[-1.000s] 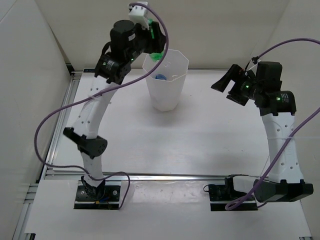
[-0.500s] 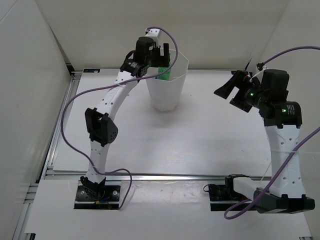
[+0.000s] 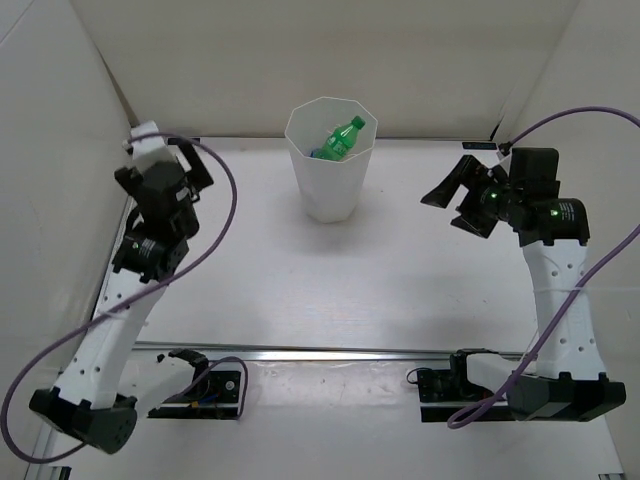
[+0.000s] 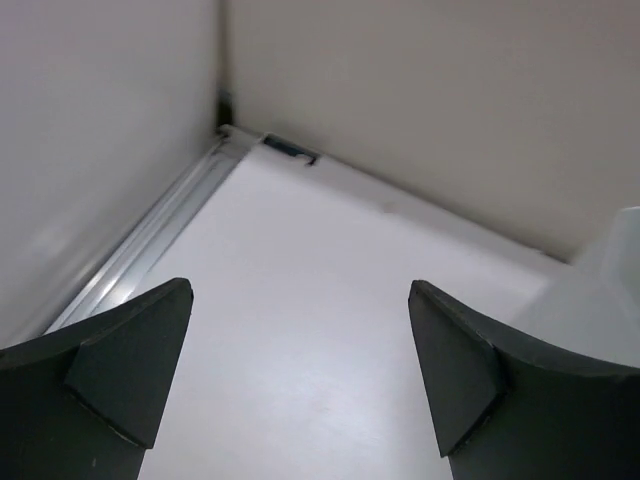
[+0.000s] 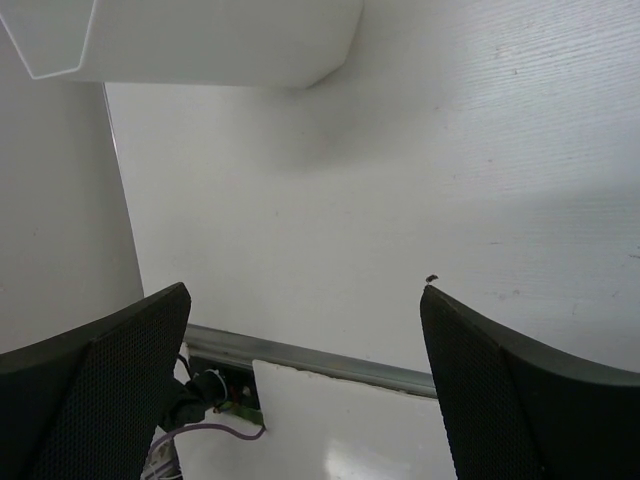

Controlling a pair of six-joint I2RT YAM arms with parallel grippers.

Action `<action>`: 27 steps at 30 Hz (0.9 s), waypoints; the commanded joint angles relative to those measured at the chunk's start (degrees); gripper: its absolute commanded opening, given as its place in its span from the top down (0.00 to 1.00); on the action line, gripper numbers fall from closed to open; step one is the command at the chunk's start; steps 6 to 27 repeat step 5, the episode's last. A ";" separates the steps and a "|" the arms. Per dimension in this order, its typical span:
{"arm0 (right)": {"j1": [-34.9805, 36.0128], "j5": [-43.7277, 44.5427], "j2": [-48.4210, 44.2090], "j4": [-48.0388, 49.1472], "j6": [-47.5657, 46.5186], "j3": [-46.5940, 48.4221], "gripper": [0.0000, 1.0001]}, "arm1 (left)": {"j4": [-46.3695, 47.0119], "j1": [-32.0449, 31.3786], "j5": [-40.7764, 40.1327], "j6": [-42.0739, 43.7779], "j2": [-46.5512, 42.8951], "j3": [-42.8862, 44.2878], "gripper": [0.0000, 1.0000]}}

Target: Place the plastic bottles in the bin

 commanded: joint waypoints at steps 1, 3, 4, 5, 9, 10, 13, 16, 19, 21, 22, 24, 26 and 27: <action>-0.22 -2.04 -0.17 0.64 -0.39 0.94 0.01 | -2.16 1.11 -11.52 -1.76 -5.88 -14.05 0.00; -0.22 -2.04 0.36 0.63 -0.91 1.65 0.01 | -2.16 1.11 -14.68 -3.26 -9.94 -19.06 0.00; -0.22 -1.35 1.14 -0.24 -0.91 2.95 0.01 | -2.16 1.98 -15.40 -4.83 -13.35 -23.26 0.00; -0.22 -0.82 1.67 -0.25 -0.91 2.96 0.01 | -2.16 1.99 -16.01 -5.89 -14.78 -25.13 0.00; -0.22 -0.82 1.67 -0.25 -0.91 2.96 0.01 | -2.16 1.99 -16.01 -5.89 -14.78 -25.13 0.00; -0.22 -0.82 1.67 -0.25 -0.91 2.96 0.01 | -2.16 1.99 -16.01 -5.89 -14.78 -25.13 0.00; -0.22 -0.82 1.67 -0.25 -0.91 2.96 0.01 | -2.16 1.99 -16.01 -5.89 -14.78 -25.13 0.00; -0.22 -0.82 1.67 -0.25 -0.91 2.96 0.01 | -2.16 1.99 -16.01 -5.89 -14.78 -25.13 0.00; -0.22 -0.82 1.67 -0.25 -0.91 2.96 0.01 | -2.16 1.99 -16.01 -5.89 -14.78 -25.13 0.00; -0.22 -0.82 1.67 -0.25 -0.91 2.96 0.01 | -2.16 1.99 -16.01 -5.89 -14.78 -25.13 0.00; -0.22 -0.82 1.67 -0.25 -0.91 2.96 0.01 | -2.16 1.99 -16.01 -5.89 -14.78 -25.13 0.00; -0.22 -0.82 1.67 -0.25 -0.91 2.96 0.01 | -2.16 1.99 -16.01 -5.89 -14.78 -25.13 0.00; -0.22 -0.82 1.67 -0.25 -0.91 2.96 0.01 | -2.16 1.99 -16.01 -5.89 -14.78 -25.13 0.00; -0.22 -0.82 1.67 -0.25 -0.91 2.96 0.01 | -2.16 1.99 -16.01 -5.89 -14.78 -25.13 0.00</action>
